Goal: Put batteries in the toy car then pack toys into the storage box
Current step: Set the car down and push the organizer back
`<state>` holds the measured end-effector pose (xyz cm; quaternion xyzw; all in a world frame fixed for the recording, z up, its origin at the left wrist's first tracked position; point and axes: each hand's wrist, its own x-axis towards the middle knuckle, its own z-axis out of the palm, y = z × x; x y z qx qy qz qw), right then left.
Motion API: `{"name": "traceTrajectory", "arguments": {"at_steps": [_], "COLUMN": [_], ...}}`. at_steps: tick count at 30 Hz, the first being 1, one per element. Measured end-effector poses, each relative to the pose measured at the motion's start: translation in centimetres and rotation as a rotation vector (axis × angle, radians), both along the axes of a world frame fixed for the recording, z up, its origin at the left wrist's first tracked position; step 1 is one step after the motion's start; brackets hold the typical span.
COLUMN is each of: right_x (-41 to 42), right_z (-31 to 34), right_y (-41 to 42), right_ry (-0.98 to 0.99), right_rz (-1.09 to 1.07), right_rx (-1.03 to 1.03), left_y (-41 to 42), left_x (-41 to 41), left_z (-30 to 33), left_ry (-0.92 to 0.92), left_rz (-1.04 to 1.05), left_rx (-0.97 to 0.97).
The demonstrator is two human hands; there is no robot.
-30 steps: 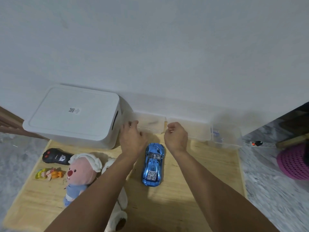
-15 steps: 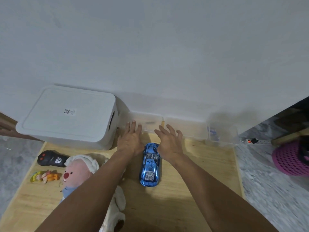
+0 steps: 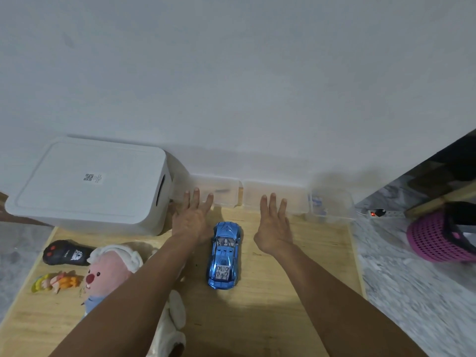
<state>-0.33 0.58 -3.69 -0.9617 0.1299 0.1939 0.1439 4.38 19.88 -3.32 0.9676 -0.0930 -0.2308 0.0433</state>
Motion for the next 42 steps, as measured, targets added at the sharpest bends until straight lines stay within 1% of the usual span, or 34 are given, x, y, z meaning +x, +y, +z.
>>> {"name": "traceTrajectory", "arguments": {"at_steps": [2, 3, 5, 7, 10, 12, 13, 17, 21, 25, 29, 33, 36, 39, 42], "right_x": [0.0, 0.0, 0.1, 0.0, -0.1, -0.1, -0.1, -0.2, -0.4, -0.8, -1.0, -1.4, -2.7, -3.3, -2.9], "right_z": [0.3, 0.5, 0.7, 0.7, 0.4, 0.3, 0.1, -0.9, -1.3, -1.0, -0.4, 1.1, 1.7, 2.7, 4.0], "right_y": [-0.4, -0.8, -1.6, -2.6, -4.6, -6.0, -6.5, -7.5, -7.8, -8.1, -8.4, -8.7, -8.4, -6.6, -3.9], "right_ry": [-0.043, -0.096, -0.232, -0.314, -0.296, -0.258, -0.241, -0.219, -0.205, -0.174, -0.135, -0.104, -0.136, -0.187, -0.214], "right_rz": [-0.018, -0.05, -0.164, -0.294, -0.537, -0.686, -0.718, -0.679, -0.638, -0.596, -0.541, -0.588, -0.507, -0.4, -0.316], "right_rx": [0.005, 0.002, -0.019, -0.061, -0.058, 0.015, 0.052, 0.12, 0.118, 0.117, 0.08, 0.079, 0.083, 0.19, 0.331], "left_y": [-0.3, -0.5, -0.9, -1.3, -1.9, -2.2, -2.2, -2.2, -2.2, -2.4, -2.1, -1.8, -1.6, -1.3, -0.4], "left_x": [0.2, 0.2, 0.3, 0.4, 0.5, 0.6, 0.6, 0.7, 0.8, 1.0, 1.4, 0.7, -0.8, -3.2, -5.8], "left_z": [0.3, 0.5, 0.7, 0.4, -0.2, -0.7, -0.9, -1.4, -1.4, -0.4, 1.0, 2.4, 3.1, 3.6, 5.0], "left_ry": [-0.002, -0.017, -0.083, -0.139, -0.12, -0.105, -0.106, -0.115, -0.092, -0.02, 0.063, -0.039, -0.104, -0.14, -0.212], "left_rz": [0.006, 0.011, 0.02, 0.028, 0.021, -0.005, -0.012, -0.026, -0.03, -0.038, 0.009, 0.062, 0.085, 0.126, 0.217], "left_rx": [-0.006, -0.01, -0.007, -0.015, -0.029, -0.002, 0.009, 0.031, 0.043, 0.067, -0.005, -0.08, -0.095, -0.124, -0.263]}}
